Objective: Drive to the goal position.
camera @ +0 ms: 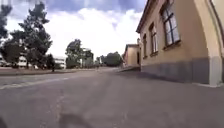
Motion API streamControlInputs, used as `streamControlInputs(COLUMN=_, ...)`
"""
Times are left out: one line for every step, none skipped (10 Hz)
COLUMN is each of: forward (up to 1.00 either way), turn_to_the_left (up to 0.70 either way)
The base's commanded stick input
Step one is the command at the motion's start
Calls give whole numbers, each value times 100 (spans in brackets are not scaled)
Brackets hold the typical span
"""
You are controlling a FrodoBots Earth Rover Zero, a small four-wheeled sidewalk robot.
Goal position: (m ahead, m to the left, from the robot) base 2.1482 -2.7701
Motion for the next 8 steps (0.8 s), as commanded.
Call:
streamControlInputs(forward=70, turn_to_the_left=0)
streamControlInputs(forward=70, turn_to_the_left=0)
streamControlInputs(forward=70, turn_to_the_left=0)
streamControlInputs(forward=70, turn_to_the_left=0)
streamControlInputs(forward=70, turn_to_the_left=0)
streamControlInputs(forward=70, turn_to_the_left=0)
streamControlInputs(forward=70, turn_to_the_left=0)
streamControlInputs(forward=70, turn_to_the_left=0)
